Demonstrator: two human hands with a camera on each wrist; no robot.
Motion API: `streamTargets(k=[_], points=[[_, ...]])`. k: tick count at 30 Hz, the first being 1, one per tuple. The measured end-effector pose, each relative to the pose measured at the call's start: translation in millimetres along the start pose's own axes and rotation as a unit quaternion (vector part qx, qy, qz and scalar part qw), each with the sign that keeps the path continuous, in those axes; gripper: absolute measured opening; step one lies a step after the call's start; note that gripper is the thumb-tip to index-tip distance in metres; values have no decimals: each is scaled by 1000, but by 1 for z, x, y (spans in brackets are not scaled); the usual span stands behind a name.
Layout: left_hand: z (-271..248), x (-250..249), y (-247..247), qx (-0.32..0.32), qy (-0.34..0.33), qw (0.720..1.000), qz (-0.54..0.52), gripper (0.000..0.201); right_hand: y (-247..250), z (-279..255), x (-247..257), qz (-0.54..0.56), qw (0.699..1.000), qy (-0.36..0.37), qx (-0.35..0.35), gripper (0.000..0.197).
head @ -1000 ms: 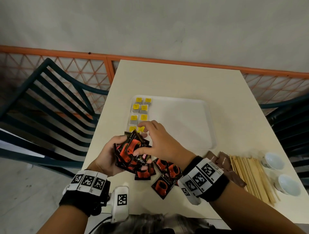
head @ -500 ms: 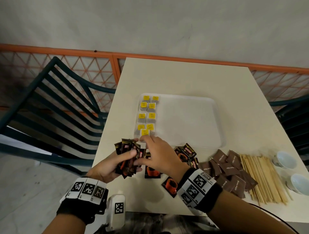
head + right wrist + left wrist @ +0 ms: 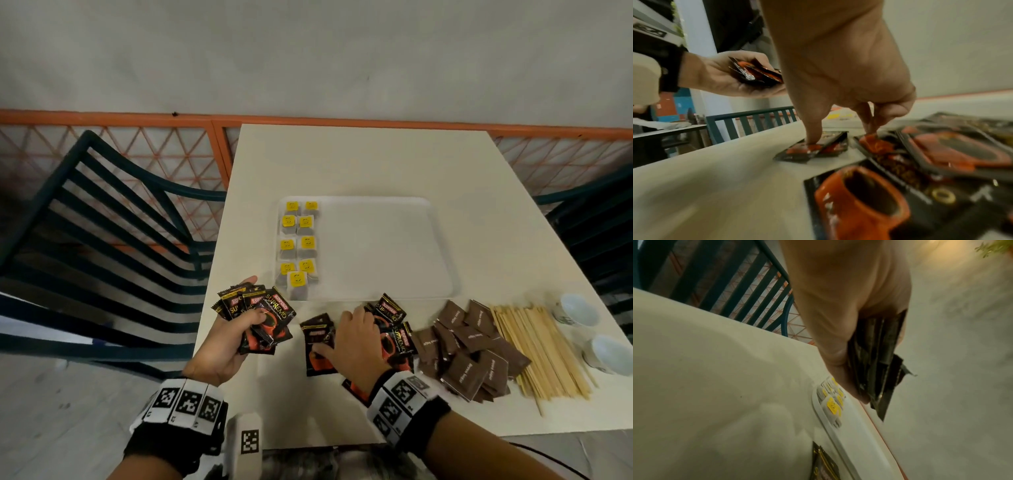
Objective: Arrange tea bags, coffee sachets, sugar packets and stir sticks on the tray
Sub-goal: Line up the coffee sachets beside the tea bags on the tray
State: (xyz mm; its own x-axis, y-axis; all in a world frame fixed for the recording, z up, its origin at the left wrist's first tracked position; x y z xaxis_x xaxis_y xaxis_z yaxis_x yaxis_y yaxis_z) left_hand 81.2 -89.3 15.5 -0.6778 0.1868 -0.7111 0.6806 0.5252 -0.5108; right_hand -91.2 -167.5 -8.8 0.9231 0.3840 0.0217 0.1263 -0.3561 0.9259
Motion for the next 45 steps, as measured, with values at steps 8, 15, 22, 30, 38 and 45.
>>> streamTargets(k=[8, 15, 22, 30, 38, 45], points=[[4, 1, 6, -1, 10, 1000, 21, 58, -7, 4, 9, 101, 994, -11, 42, 50], [10, 1, 5, -6, 0, 1000, 5, 56, 26, -3, -4, 322, 946, 15, -45, 25], [18, 2, -39, 24, -14, 1000, -1, 45, 59, -1, -12, 638, 768, 46, 26, 22], [22, 13, -109, 85, 37, 995, -40, 39, 67, 23, -41, 567, 823, 36, 9, 31], [41, 30, -140, 54, 6, 998, -10, 50, 79, 43, -86, 527, 848, 61, 16, 34], [54, 34, -145, 13, -15, 998, -58, 54, 84, 61, -99, 549, 822, 145, 45, 9]])
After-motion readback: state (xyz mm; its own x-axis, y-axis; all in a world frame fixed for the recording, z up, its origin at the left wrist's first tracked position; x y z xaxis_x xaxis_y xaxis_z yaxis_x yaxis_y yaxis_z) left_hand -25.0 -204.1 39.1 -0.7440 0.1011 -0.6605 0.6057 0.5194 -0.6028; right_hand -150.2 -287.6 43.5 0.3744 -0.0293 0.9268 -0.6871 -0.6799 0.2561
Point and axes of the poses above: each hand's wrist, its own z-axis towards the middle knuckle, its own y-axis out of the back of the hand, x = y × z, the point moved 4 cm from there along z, towards the middle knuckle, and after that the axes turned 7 degrees about -z, right-handed, at the moved point
